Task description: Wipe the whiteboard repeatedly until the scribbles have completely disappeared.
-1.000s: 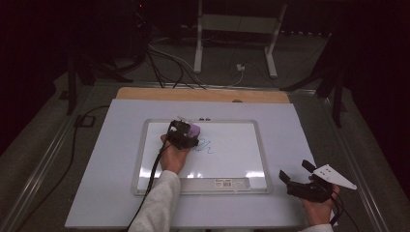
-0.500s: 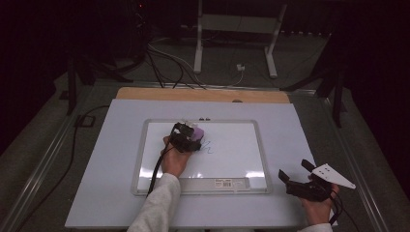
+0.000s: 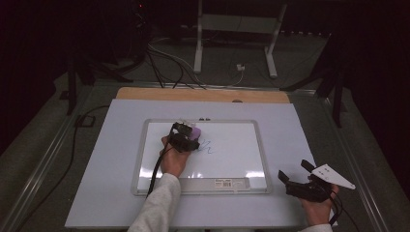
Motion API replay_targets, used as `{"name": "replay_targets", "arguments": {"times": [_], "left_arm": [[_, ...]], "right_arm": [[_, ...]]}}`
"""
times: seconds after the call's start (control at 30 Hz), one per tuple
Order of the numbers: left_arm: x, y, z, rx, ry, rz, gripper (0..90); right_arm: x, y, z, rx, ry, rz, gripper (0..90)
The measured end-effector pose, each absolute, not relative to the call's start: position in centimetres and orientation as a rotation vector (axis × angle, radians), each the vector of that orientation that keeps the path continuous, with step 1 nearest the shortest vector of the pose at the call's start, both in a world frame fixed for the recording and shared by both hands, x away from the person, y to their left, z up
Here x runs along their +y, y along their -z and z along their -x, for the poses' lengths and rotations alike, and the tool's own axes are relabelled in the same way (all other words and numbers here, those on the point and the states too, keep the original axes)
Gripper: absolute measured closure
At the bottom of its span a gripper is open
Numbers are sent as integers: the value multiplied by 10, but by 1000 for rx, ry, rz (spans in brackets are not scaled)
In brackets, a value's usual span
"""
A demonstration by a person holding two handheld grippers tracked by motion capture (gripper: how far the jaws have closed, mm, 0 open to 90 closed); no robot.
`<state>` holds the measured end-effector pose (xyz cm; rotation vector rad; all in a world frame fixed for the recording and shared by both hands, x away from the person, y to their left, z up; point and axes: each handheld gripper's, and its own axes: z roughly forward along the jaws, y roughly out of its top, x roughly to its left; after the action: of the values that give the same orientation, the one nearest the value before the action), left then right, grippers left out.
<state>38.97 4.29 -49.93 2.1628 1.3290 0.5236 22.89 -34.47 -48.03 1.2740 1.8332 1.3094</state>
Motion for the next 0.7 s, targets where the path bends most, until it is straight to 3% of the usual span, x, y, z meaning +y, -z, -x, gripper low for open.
{"name": "replay_targets", "arguments": {"times": [0.3, 0.53, 0.7], "left_arm": [[33, 499, -386, 1286, -458, -2177, 420], [48, 500, -400, 1398, -466, -2109, 420], [37, 499, -392, 1347, -496, -2146, 420]], "right_arm": [[-344, 480, -228, 1835, -1309, -1270, 0], [-346, 480, -228, 1832, -1310, -1277, 0], [-345, 481, -230, 1841, -1305, -1277, 0]]}}
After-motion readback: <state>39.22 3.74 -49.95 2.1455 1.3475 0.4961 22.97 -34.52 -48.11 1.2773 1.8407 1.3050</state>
